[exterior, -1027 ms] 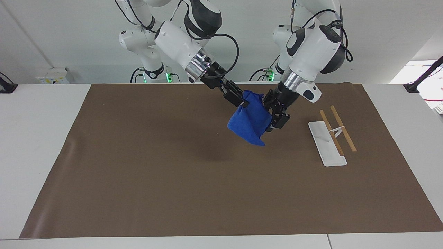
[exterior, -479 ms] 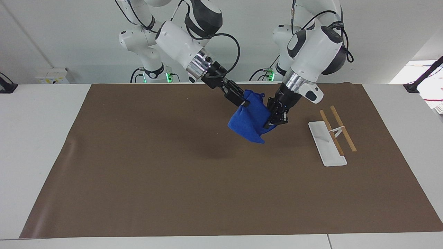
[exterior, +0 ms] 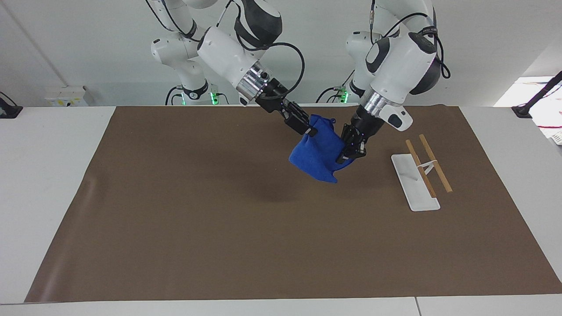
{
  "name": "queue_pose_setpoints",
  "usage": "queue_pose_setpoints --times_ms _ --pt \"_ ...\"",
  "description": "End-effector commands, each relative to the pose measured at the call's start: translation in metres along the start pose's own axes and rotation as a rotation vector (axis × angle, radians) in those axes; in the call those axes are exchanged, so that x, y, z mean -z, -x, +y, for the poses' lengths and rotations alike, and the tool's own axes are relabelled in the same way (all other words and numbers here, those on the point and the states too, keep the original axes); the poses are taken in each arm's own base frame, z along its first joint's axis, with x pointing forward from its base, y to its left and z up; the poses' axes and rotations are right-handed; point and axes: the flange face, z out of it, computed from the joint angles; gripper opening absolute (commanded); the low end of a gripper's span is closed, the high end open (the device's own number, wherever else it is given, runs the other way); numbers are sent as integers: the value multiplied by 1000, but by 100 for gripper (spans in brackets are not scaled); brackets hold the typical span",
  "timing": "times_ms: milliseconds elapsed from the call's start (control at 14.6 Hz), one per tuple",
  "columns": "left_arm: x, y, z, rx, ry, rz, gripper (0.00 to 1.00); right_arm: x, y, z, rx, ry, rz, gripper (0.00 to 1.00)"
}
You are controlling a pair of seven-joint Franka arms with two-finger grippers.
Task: Right arm passes towel to left arm to hang
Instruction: 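Open the right gripper and withdraw it while the left gripper pulls the towel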
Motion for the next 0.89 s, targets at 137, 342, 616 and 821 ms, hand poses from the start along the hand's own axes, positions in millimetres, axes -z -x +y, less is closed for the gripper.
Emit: queue_pose_setpoints --times_ms 137,342,616,821 --pt "6 -6 -1 -139 18 115 0 17 -50 -8 263 10 111 100" --pt "8 -23 3 -209 19 181 0 46 -101 -31 523 128 182 100" --pt "15 -56 9 -296 5 325 0 88 -156 -41 962 465 270 100" --pt "23 -92 10 -248 -31 368 0 119 -192 -41 1168 718 323 100"
